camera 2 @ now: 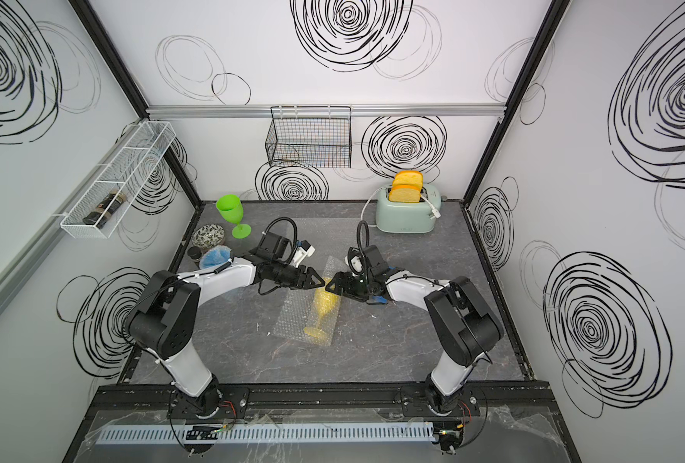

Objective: Wrap wine glasses in bubble wrap
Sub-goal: Wrap the wine glass in bubble wrap.

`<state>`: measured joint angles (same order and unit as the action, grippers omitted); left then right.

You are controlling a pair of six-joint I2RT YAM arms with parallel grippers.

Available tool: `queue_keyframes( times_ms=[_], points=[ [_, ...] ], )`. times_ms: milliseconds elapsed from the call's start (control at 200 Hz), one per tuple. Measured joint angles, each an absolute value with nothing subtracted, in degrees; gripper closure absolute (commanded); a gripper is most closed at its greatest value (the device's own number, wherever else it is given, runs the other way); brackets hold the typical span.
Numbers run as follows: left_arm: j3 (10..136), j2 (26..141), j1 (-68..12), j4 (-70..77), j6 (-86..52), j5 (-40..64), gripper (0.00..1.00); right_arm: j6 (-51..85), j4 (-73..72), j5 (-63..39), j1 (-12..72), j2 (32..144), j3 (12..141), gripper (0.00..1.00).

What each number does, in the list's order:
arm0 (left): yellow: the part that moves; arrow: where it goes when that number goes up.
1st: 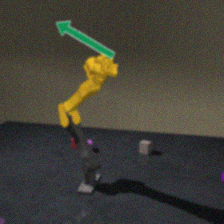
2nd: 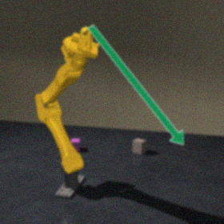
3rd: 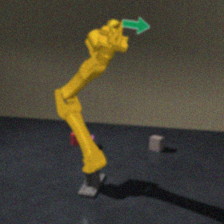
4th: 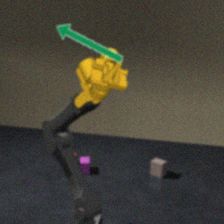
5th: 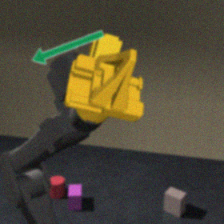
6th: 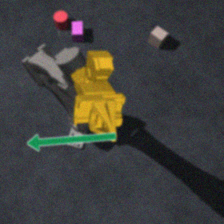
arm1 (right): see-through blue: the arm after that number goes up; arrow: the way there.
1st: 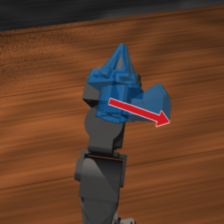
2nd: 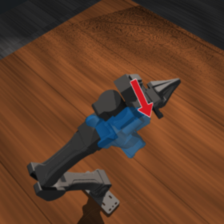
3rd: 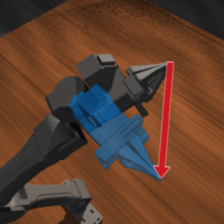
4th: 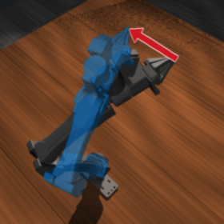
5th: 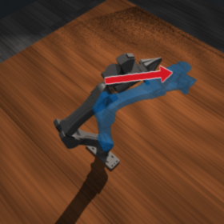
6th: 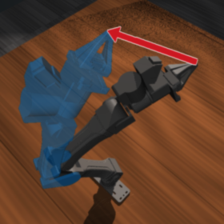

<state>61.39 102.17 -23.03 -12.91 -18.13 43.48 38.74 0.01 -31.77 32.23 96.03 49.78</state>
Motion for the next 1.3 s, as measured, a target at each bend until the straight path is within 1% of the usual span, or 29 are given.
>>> queue_keyframes(
  times_ms=[215,385,615,831,1046,1116,1211,1301],
  points=[
    [61.82,104.57,-23.03,-13.91,-17.12,42.30,0.41,38.52,1.28,-31.81,32.23,96.03,50.15,0.21],
    [61.82,104.57,-23.09,-13.69,-16.95,42.28,0.43,38.74,2.33,-32.64,32.21,95.88,50.83,0.18],
    [61.43,104.51,-23.14,-13.02,-16.95,42.44,0.45,42.52,1.43,-34.65,31.00,94.54,50.83,0.17],
    [61.12,104.44,-23.14,-12.14,-16.97,42.61,0.47,44.69,1.21,-34.76,30.22,95.35,51.62,0.21],
    [61.04,104.42,-23.22,-11.90,-16.99,42.70,0.47,45.01,1.23,-33.93,30.61,97.49,52.12,0.22],
    [60.95,104.20,-23.24,-11.90,-17.02,42.63,0.45,44.99,1.23,-33.65,30.92,98.35,52.27,0.24],
    [60.36,103.39,-23.35,-12.32,-17.10,41.95,0.36,44.95,1.02,-33.63,31.11,99.02,52.49,0.24],
    [59.42,101.60,-23.29,-13.67,-17.17,40.99,0.30,44.80,0.84,-33.58,31.22,99.04,52.58,0.25]
  ],
)
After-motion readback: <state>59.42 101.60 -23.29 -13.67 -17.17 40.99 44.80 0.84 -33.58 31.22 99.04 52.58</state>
